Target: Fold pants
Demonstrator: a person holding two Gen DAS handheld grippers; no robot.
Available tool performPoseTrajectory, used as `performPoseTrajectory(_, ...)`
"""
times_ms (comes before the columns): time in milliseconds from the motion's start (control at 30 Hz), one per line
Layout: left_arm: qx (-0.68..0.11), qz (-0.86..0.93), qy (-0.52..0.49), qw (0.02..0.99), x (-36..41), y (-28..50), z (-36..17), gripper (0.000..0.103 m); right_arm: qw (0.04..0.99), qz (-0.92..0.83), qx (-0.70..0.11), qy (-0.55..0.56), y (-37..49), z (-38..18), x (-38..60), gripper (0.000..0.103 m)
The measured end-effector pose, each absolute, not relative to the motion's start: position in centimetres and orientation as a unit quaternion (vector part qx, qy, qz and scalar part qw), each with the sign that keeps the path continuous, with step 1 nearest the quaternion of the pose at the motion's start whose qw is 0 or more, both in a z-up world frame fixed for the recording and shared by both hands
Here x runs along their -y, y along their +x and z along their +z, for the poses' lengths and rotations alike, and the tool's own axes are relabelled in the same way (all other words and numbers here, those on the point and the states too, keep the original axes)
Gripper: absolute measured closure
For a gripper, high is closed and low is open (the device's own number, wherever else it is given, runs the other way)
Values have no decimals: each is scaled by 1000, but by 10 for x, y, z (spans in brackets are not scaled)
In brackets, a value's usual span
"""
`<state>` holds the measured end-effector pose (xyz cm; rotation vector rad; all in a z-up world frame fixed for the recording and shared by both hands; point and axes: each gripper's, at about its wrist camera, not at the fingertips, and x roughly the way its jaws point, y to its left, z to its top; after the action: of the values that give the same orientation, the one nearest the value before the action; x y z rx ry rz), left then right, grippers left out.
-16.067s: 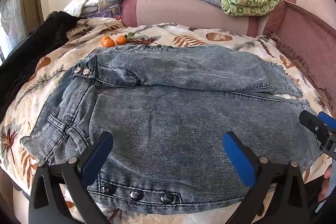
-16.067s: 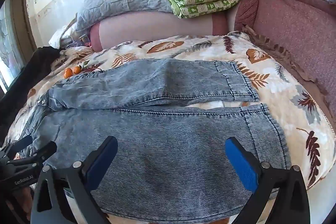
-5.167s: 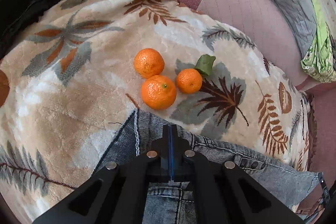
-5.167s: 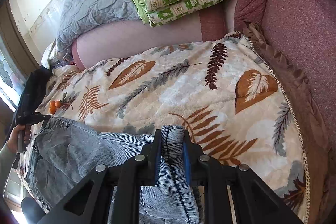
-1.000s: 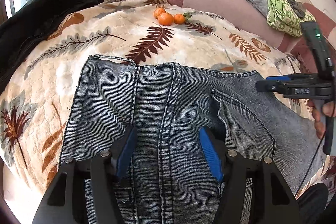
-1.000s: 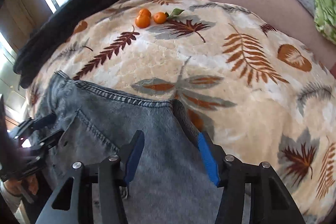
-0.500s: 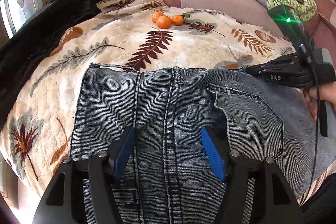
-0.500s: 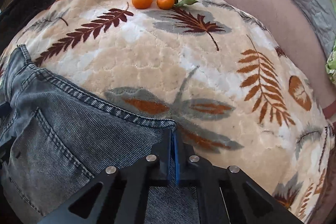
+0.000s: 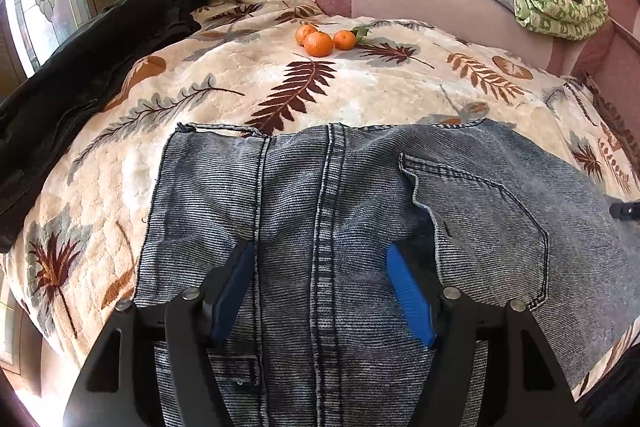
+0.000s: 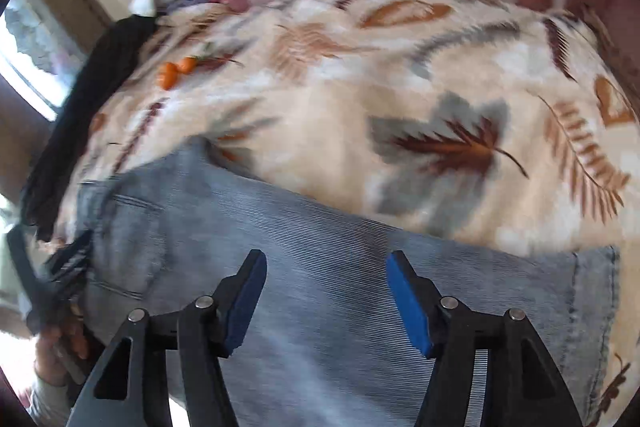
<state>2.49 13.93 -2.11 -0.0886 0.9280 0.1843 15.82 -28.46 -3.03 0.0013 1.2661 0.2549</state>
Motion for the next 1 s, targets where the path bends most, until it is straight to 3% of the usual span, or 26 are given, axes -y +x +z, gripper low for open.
performPoseTrajectory(100,-442,98,-43,891,-138,23,-20,33,805,128,-569,105,159,-23,333,44)
performPoseTrajectory(200,-435,104,-43,893,-138,18,-16,32,837,153,-517,94,137,16,348,42)
performPoseTrajectory(300,-408,109,-43,905,-134,6,0,33,844,141,-514,63,123,28,369,40)
performPoseTrajectory(433,-366,46,-39,928,-104,-11,24,32,830,135,-532,101,132,8,412,40)
performPoseTrajectory(500,-382,32,-4,923,-85,-6,15,26,805,133,-559,146,146,-23,434,40)
performPoseTrajectory(567,-446,53,47,892,-74,13,-18,26,798,124,-558,191,153,-39,454,52)
performPoseTrajectory(600,-468,56,48,880,-76,19,-29,25,795,122,-550,225,152,-34,462,52)
performPoseTrajectory(800,-416,46,13,908,-77,12,7,25,826,106,-496,248,89,16,503,43)
performPoseTrajectory(1000,-443,69,-33,893,-96,20,-13,25,769,80,-501,389,3,-26,551,43)
